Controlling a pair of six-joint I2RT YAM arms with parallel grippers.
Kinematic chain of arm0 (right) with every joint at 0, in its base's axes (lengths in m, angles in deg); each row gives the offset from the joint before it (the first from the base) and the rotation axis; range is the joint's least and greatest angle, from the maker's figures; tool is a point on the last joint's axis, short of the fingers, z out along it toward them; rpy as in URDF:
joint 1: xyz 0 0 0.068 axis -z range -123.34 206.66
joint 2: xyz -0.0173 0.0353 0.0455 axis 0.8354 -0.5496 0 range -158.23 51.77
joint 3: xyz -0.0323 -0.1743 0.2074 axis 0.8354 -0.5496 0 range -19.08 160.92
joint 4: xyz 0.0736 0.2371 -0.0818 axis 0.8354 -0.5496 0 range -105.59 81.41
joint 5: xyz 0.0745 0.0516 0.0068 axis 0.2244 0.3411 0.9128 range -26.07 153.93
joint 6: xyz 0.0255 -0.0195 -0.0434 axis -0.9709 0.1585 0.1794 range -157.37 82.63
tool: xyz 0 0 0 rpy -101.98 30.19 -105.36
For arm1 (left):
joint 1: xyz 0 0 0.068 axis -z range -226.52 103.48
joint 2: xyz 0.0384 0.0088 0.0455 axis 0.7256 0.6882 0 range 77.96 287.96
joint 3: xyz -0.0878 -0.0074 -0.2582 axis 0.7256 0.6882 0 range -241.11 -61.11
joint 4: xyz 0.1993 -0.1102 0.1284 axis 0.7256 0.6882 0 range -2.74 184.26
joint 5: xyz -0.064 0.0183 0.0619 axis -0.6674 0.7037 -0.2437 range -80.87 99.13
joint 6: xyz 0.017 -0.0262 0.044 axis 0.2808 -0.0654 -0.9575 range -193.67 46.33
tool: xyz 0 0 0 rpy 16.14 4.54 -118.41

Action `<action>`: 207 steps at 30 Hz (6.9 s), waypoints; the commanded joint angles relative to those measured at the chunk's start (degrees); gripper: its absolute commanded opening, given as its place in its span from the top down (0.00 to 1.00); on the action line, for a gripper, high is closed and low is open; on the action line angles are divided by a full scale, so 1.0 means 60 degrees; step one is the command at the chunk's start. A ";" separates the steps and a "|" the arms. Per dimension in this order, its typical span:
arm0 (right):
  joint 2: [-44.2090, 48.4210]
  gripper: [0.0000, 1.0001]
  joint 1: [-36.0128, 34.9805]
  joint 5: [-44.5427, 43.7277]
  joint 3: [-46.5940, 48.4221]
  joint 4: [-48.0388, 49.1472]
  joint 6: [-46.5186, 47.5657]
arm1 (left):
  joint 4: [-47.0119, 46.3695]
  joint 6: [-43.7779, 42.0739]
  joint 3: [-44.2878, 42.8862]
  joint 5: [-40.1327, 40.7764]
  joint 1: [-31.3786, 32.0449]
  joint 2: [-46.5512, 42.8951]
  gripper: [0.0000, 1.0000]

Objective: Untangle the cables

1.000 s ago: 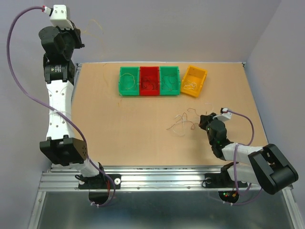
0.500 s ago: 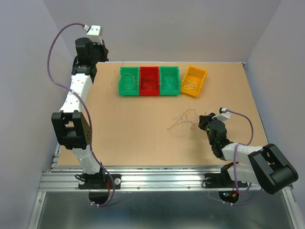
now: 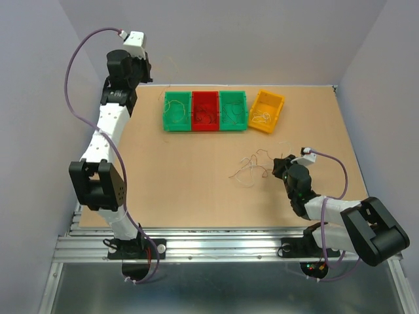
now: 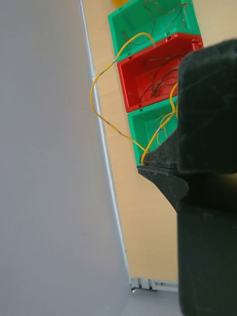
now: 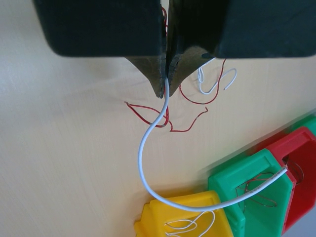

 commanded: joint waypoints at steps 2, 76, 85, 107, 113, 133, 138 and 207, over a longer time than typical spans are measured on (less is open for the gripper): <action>-0.0111 0.99 0.0025 -0.0052 0.0135 0.0307 0.0099 | -0.0033 -0.0584 -0.0497 0.0675 0.0695 -0.1785 1.00; 0.0401 0.99 0.0025 0.0139 -0.0173 0.0409 0.0216 | -0.2257 -0.1917 -0.0710 0.1907 0.1078 0.1306 1.00; 0.0431 1.00 0.0025 0.0182 -0.0158 0.0424 0.0217 | -0.4456 -0.2532 0.1936 0.2974 0.1078 0.0718 1.00; 0.0548 0.99 0.0010 0.0300 -0.0202 0.0409 0.0275 | -0.2450 -0.5036 0.1056 0.5186 0.1487 0.2284 1.00; 0.0490 1.00 0.0025 0.0329 -0.0173 0.0409 0.0261 | -0.1383 -0.5536 0.0153 0.6067 0.2074 0.3323 1.00; 0.0577 0.99 0.0025 0.0461 -0.0261 0.0409 0.0290 | 0.5212 -0.3910 -0.5831 0.4119 0.1957 0.7296 1.00; 0.0621 0.99 0.0025 0.0432 -0.0261 0.0409 0.0290 | 0.5139 -0.3749 -0.5653 0.3548 0.1811 0.7136 0.98; 0.0724 1.00 -0.0824 0.5000 0.3824 -0.3280 0.2133 | -0.0028 -0.1918 0.2896 -0.0873 0.2277 -0.1299 0.34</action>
